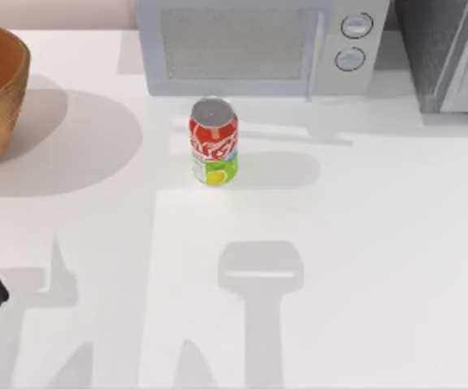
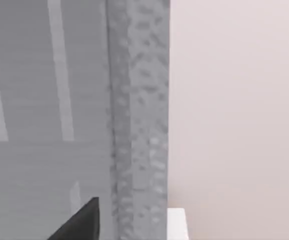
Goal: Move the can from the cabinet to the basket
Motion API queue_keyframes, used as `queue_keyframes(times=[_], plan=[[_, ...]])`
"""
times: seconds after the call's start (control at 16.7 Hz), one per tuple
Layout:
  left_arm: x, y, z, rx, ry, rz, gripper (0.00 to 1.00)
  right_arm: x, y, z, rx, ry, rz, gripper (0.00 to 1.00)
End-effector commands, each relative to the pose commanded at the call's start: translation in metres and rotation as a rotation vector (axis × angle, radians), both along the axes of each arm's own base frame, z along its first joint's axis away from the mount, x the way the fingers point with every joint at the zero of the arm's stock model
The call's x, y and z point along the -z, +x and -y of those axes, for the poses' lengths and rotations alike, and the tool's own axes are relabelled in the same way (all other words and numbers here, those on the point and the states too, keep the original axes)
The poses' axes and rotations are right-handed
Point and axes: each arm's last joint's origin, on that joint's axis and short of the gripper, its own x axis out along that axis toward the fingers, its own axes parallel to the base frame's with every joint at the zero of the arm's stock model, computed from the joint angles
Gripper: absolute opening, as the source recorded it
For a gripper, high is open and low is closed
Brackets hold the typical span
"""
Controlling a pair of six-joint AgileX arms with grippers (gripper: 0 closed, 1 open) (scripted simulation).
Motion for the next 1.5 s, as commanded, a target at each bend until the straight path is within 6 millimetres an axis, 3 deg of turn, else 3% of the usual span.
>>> queue_keyframes(times=[0.3, 0.48, 0.66, 0.84, 1.2, 1.5], plan=[[0.0, 0.0, 0.0, 0.0, 0.0, 0.0, 1.0, -0.109, 0.0, -0.003, -0.005, 0.022, -0.012, 1.0], [0.0, 0.0, 0.0, 0.0, 0.0, 0.0, 1.0, -0.167, -0.011, -0.026, -0.006, 0.023, -0.012, 1.0], [0.0, 0.0, 0.0, 0.0, 0.0, 0.0, 1.0, -0.209, -0.024, -0.053, -0.006, 0.009, -0.004, 1.0], [0.0, 0.0, 0.0, 0.0, 0.0, 0.0, 1.0, -0.229, -0.032, -0.069, -0.005, -0.004, 0.004, 1.0], [0.0, 0.0, 0.0, 0.0, 0.0, 0.0, 1.0, -0.23, -0.033, -0.07, -0.002, -0.007, 0.005, 1.0], [0.0, 0.0, 0.0, 0.0, 0.0, 0.0, 1.0, -0.234, -0.005, -0.091, 0.003, -0.015, 0.014, 1.0]])
